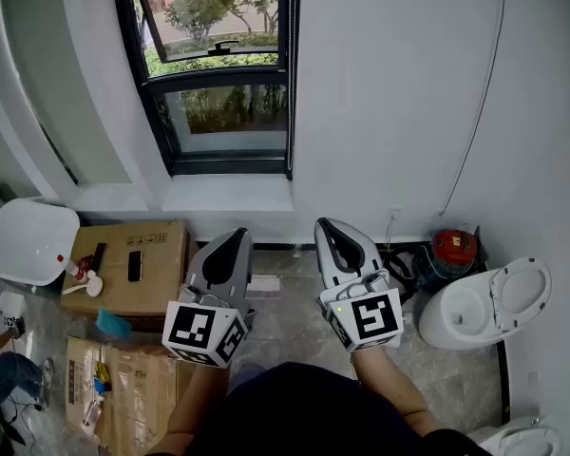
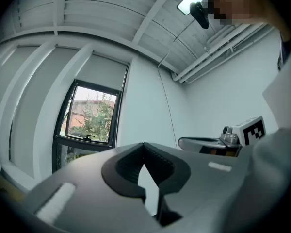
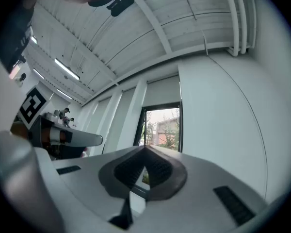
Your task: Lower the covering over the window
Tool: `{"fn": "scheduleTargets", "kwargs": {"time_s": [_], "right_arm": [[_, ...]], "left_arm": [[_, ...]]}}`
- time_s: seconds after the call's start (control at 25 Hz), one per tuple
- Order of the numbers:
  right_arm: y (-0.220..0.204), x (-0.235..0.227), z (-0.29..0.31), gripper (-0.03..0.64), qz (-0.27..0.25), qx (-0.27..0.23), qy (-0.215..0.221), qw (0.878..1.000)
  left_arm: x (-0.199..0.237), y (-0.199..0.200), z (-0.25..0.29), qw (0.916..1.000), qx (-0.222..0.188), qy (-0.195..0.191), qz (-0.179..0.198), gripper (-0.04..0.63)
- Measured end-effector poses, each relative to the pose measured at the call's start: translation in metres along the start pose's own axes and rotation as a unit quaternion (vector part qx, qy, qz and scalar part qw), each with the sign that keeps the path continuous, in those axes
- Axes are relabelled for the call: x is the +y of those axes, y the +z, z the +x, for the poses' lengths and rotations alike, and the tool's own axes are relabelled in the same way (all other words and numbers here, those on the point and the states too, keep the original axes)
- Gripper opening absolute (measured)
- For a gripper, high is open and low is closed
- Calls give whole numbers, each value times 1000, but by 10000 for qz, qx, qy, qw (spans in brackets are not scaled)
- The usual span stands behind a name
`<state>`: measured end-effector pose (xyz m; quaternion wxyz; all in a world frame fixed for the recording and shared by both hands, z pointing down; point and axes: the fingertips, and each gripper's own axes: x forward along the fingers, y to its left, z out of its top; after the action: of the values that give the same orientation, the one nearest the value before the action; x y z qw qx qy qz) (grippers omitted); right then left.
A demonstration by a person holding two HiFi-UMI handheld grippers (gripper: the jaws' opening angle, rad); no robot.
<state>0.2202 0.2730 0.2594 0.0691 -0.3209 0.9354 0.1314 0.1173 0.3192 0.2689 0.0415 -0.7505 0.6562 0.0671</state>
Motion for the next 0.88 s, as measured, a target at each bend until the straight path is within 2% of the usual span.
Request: {"fn": "scheduleTargets", "kwargs": {"time_s": [0.28,0.52,0.68,0.8,0.88], "right_arm": [[-14,-9,14,12,226,104,-8,9997],[-48,-35,44,12,362,187,-46,9992],[-69,-53,89,12,411,310,-144,9986],[-85,-59,130,12,359,340,-122,9987],[-95,-63,160,12,272,373,-124,9989]], "left_arm": [[0,-21,17,9998,193,-36,50,9],[15,-44,63,9989,295,-341,-115,11],[40,-59,102,9965,341,-695,-328,11],[73,-66,132,9957,334,-768,-389,19],[98,-70,157,9950,351,-838,-417,62]]}}
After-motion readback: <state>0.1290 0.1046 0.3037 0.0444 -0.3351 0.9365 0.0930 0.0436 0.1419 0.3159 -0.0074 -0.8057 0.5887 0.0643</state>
